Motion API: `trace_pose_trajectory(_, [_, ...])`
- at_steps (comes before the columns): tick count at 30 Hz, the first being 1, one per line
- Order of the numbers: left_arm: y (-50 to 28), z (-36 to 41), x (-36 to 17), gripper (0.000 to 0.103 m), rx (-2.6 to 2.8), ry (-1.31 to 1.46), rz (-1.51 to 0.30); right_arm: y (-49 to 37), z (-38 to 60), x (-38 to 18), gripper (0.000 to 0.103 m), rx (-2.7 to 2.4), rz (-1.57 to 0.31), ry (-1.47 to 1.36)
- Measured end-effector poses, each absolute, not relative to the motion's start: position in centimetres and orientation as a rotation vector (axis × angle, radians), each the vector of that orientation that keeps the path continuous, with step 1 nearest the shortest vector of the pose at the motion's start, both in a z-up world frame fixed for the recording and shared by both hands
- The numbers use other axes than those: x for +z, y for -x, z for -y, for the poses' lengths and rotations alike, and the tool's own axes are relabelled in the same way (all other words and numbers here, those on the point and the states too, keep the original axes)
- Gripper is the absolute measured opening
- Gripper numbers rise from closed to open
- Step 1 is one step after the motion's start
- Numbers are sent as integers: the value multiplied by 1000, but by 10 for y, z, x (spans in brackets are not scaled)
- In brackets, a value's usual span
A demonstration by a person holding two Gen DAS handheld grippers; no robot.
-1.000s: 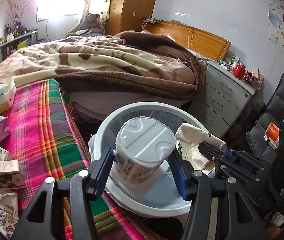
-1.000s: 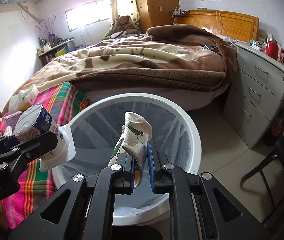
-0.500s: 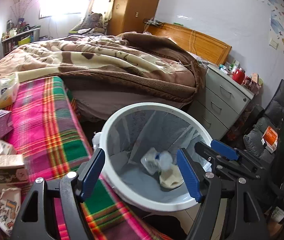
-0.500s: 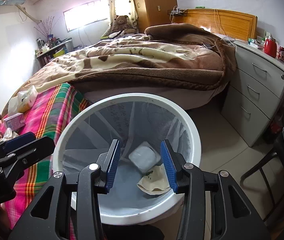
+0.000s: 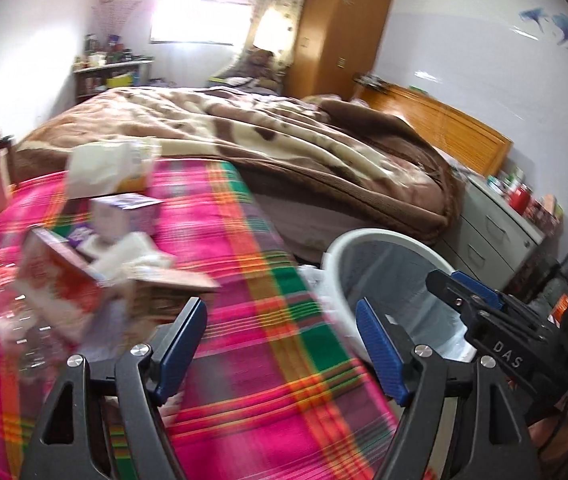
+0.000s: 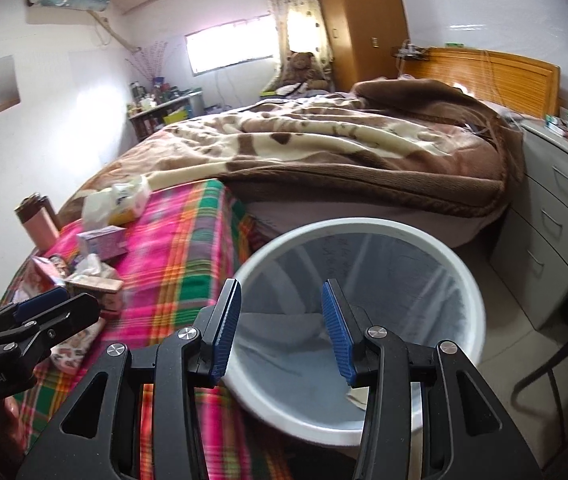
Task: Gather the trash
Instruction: 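Move both tools back over the trash pile on the cloth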
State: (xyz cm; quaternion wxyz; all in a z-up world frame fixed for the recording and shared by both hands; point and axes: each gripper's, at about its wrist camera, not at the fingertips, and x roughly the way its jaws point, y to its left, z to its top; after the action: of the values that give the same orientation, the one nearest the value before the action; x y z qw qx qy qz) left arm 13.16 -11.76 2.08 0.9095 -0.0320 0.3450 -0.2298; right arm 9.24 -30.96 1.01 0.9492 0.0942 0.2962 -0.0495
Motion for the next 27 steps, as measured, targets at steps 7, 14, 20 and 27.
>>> trace_pose_trajectory(7, [-129,60,22,79,-345,98,-683,-104,269,11,45,14,-608,-164])
trace_pose_trajectory(14, [-125,11,22,81,-251,129,-665,-115,224,16,54,122,-602,-109])
trace_pose_trajectory(20, [-125,-23,18,82,-182,150,-665,-125,191,15,57,203,-615,-61])
trace_pose_trajectory(27, [-128,-58,2,83,-107,164,-699,-134,160,10,67,275,-647,-9])
